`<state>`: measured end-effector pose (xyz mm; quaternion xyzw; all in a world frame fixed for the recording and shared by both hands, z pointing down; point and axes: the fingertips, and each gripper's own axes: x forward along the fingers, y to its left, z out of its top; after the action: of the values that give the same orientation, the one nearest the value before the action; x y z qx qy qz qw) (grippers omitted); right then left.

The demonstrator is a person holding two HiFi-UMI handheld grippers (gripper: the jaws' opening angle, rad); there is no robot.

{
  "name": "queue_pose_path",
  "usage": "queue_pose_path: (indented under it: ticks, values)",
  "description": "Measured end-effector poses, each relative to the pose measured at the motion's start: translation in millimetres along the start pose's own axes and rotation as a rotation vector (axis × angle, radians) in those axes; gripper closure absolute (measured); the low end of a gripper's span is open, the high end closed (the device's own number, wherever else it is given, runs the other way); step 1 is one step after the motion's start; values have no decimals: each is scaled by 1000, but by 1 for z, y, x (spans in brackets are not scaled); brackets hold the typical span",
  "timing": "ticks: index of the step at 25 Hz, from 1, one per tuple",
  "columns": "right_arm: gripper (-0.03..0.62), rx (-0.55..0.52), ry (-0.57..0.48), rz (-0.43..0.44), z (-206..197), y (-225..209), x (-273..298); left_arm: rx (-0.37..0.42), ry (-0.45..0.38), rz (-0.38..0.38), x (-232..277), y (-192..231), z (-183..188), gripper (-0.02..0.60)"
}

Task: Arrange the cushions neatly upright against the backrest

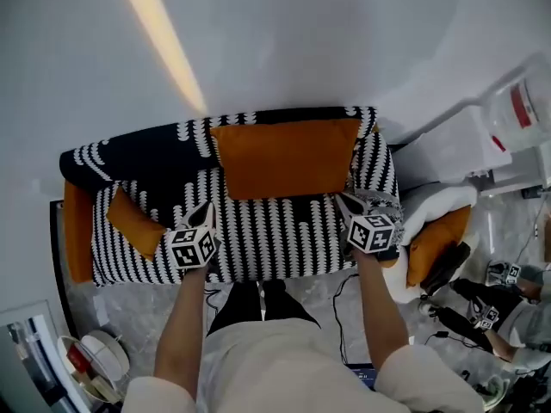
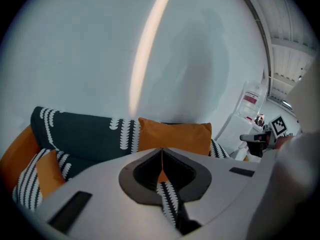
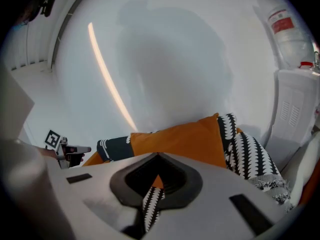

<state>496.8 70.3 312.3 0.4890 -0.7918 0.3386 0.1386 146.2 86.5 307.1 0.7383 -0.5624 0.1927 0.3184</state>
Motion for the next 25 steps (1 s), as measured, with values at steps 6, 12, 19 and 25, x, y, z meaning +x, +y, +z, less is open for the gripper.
queue_pose_path:
  ticks: [6, 12, 19, 25]
  values:
    - [571, -93, 61, 143, -29, 78, -11, -74, -11, 79, -62, 23, -20, 563]
    - [571, -179, 111, 320, -50, 189, 4, -89, -39, 85, -126, 58, -44, 563]
    - [571, -225, 171, 420, -104, 327, 18, -153, -57, 101, -217, 121, -96, 563]
    - [571, -268, 225, 493, -165, 448, 20, -227, -75, 153, -312, 200, -156, 563]
